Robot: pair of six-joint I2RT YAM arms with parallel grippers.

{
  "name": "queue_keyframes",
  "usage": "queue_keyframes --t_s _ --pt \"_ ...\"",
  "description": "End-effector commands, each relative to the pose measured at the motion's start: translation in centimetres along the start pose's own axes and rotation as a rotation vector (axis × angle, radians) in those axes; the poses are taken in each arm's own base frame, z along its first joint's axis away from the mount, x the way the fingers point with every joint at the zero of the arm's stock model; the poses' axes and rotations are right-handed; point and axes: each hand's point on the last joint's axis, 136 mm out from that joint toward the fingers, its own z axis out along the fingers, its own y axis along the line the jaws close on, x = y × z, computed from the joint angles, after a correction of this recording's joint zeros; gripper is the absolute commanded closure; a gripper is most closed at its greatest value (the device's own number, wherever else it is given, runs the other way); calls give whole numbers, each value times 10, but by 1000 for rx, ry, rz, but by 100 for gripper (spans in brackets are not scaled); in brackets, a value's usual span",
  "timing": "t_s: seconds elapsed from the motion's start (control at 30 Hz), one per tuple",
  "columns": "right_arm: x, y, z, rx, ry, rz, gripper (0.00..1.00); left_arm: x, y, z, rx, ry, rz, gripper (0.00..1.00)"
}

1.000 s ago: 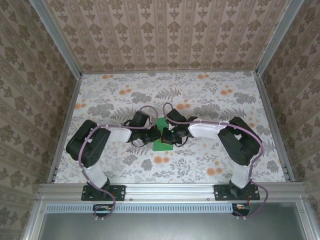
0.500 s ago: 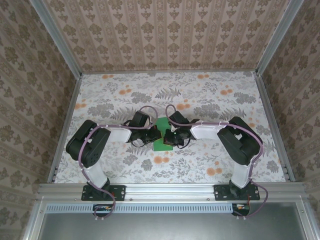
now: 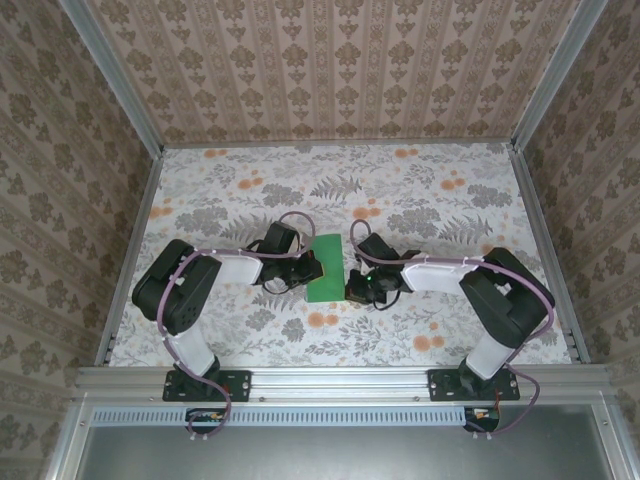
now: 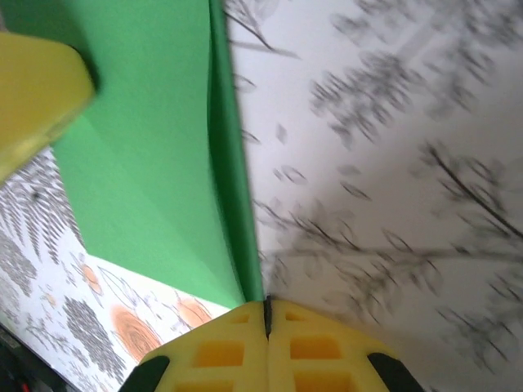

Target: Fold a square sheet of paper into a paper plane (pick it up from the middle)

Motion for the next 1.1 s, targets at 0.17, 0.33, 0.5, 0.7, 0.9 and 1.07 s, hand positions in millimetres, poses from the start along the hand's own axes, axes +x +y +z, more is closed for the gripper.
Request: queue_keyframes --t_s 0.17,0.33,0.5,0.7,0.9,1.07 --pt "-13 37 -21 -103 -31 -87 100 44 87 3 -293 106 -131 100" --pt "-30 54 -5 -137 -23 -83 100 44 86 4 -288 108 -130 100" --pt "-30 46 16 -93 30 -62 100 41 79 4 -262 105 -114 100" --pt "-16 18 30 -13 81 -40 100 30 58 5 -187 85 -50 100" --pt "-6 -4 34 52 104 -30 100 17 22 -2 -88 47 34 100" --pt "-6 -6 35 63 105 -25 100 19 -5 -7 -68 16 77 98"
